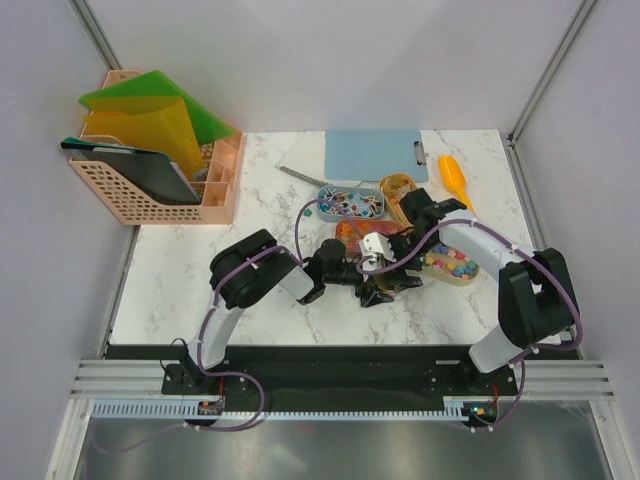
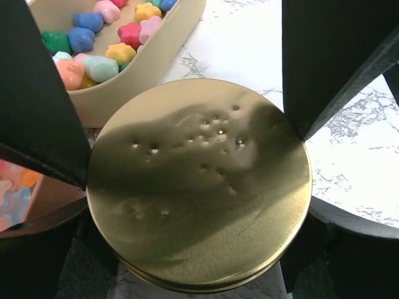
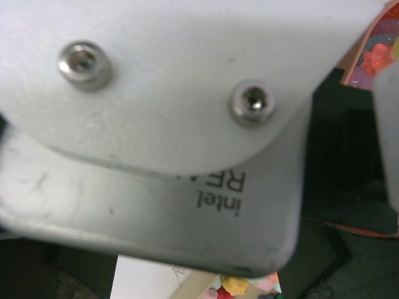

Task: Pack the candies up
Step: Screw the bottle lid onto the packing bottle.

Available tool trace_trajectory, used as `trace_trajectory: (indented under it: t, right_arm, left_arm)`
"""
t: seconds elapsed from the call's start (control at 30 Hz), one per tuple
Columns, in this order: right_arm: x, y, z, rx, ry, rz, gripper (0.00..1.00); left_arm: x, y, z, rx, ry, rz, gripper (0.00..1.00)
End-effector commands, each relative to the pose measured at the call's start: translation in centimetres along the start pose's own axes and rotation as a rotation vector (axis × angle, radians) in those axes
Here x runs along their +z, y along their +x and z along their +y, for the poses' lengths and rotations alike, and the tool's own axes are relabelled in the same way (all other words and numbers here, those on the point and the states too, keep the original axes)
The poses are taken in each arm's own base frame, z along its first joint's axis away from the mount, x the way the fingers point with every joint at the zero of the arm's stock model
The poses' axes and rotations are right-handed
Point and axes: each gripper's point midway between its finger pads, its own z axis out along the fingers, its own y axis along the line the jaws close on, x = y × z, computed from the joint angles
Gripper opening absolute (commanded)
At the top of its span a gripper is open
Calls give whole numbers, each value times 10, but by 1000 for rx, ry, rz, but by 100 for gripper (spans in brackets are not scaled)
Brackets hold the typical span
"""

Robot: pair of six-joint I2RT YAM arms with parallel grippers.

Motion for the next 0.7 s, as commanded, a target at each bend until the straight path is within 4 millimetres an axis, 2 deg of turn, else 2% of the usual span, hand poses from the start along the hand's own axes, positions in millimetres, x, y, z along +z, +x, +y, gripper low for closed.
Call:
trace_trajectory:
  t: [0.0, 0.03, 0.07, 0.1, 0.13, 0.2, 0.27, 0.33, 0.43, 0.67]
  right_arm:
    - [1, -5, 7, 42, 1, -22, 82]
    - [4, -2, 12, 61, -10, -19, 78]
    - [5, 0, 13, 72, 0, -18, 70]
    - [7, 2, 18, 107, -6, -17, 68]
    - [12, 8, 30, 139, -27, -7, 62]
    - [14, 11, 36, 232, -4, -4, 58]
    - [21, 21, 54, 312, -32, 21, 53]
    - [24, 25, 67, 421, -37, 32, 51]
    - [25, 25, 76, 537, -25, 28, 50]
    - [26, 34, 72, 601, 23, 98, 49]
  left_arm:
    - [-33, 108, -20, -253, -53, 321, 2]
    - [-33, 109, -19, -258, -54, 322, 2]
    - [-33, 109, -18, -266, -59, 321, 2]
    - [-33, 109, -18, -272, -59, 323, 2]
    - [-33, 109, -17, -274, -61, 323, 2]
    - [-33, 109, -17, -276, -63, 322, 2]
    - [-33, 109, -17, -277, -68, 322, 2]
    - [-34, 110, -17, -281, -72, 323, 2]
    - [-33, 109, -16, -282, -74, 321, 2]
    - [-32, 109, -16, -285, -73, 319, 2]
